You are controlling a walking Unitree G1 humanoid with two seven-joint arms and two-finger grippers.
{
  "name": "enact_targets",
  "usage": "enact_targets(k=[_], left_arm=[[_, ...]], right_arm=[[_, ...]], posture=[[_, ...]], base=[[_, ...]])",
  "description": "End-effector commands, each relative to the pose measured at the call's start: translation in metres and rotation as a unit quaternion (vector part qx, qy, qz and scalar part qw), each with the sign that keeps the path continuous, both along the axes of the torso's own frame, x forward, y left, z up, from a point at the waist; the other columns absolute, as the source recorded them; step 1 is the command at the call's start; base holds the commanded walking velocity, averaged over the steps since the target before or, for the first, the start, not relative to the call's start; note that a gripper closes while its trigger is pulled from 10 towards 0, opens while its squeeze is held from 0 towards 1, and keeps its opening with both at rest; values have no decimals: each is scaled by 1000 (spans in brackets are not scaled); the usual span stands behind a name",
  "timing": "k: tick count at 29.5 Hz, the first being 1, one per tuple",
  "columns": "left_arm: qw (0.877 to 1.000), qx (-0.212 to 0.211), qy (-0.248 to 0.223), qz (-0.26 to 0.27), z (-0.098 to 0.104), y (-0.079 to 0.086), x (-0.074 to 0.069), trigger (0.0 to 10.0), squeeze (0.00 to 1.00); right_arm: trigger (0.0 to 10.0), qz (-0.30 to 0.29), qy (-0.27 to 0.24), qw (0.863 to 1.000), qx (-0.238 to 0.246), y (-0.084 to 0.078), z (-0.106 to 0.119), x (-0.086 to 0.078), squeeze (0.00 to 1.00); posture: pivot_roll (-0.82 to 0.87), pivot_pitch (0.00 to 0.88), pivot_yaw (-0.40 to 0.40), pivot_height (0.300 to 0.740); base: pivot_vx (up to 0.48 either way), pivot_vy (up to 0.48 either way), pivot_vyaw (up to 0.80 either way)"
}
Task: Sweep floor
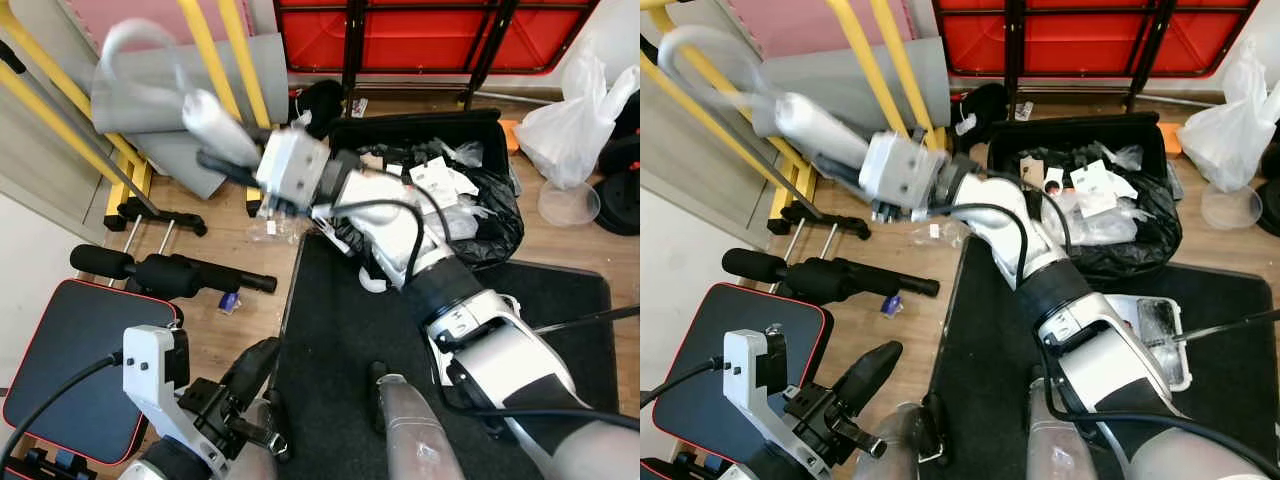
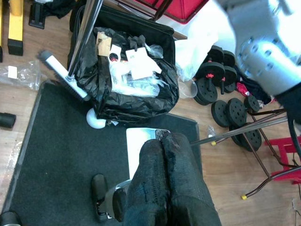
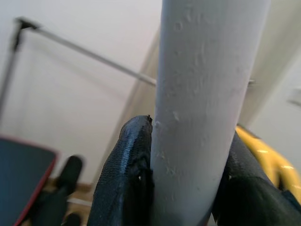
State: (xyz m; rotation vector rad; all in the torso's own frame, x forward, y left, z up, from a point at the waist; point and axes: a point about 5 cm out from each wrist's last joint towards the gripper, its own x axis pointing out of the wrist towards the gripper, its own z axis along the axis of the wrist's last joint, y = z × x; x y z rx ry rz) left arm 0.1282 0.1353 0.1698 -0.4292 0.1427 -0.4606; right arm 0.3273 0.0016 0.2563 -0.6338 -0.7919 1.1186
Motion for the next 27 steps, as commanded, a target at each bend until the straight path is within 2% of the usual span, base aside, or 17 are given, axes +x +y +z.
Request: enact_targets(k=[1,2,3,6,7,8,10,12,14,15,17,20,24,25,27], left_arm=[[1000,8,14,-1,-2,0,-4,10000,0],[1000,8,14,-1,-2,0,-4,10000,0],[1000,7,14,-1,-2,0,-4,10000,0],[1000,6,14,-1,-2,0,-4,10000,0],[1000,6,14,0,-2,0,-4,10000,0],[1000,6,14,0,-2,0,-4,10000,0],[1000,5,13,1,-2,-1,-3,10000,0],[1000,5,13,1,-2,-1,-3,10000,0],[1000,4,12,2,-2,-1,-3,10000,0],[1000,4,12,2,-2,-1,-2,10000,0],[1000,4,12,2,-2,-1,-2,10000,0],[1000,2,11,2,-2,0,-1,10000,0],[1000,1,11,1,-2,0,-1,10000,0],[1000,0,11,1,-3,0,-1,10000,0],[1000,0,11,1,-3,0,-1,10000,0]], right_arm=[[10000,38,-77,994,-71,5,-2,-12,0],[10000,38,-77,994,-71,5,-2,-12,0],[10000,54,-81,990,-101,4,-11,-16,0],[10000,69,-75,987,-128,3,-19,-20,0],[10000,80,-60,983,-152,1,-27,-22,0],[10000,80,-60,983,-152,1,-27,-22,0],[10000,93,-36,978,-185,-3,-35,-23,0],[10000,93,-36,978,-185,-3,-35,-23,0],[10000,99,0,973,-207,-9,-38,-21,0],[10000,102,17,972,-211,-10,-38,-20,0],[10000,102,17,972,-211,-10,-38,-20,0],[10000,109,63,967,-223,-20,-27,-16,0],[10000,101,74,965,-230,-25,-20,-12,0],[10000,81,94,965,-233,-30,-11,-5,0],[10000,81,94,965,-233,-30,-11,-5,0]], posture=[[-15,375,20,740],[-15,375,20,740],[-15,371,18,740],[-14,368,17,740],[-14,368,16,740],[-14,368,16,740],[-16,366,14,740],[-16,366,14,740],[-20,367,13,740],[-20,367,13,740],[-20,367,13,740],[-28,365,16,740],[-30,364,15,740],[-31,364,15,740],[-31,364,15,740]], base=[[0,0,0],[0,0,0],[0,0,0],[0,0,0],[0,0,0],[0,0,0],[0,0,0],[0,0,0],[0,0,0],[0,0,0],[0,0,0],[0,0,0],[0,0,0],[0,0,0],[0,0,0]])
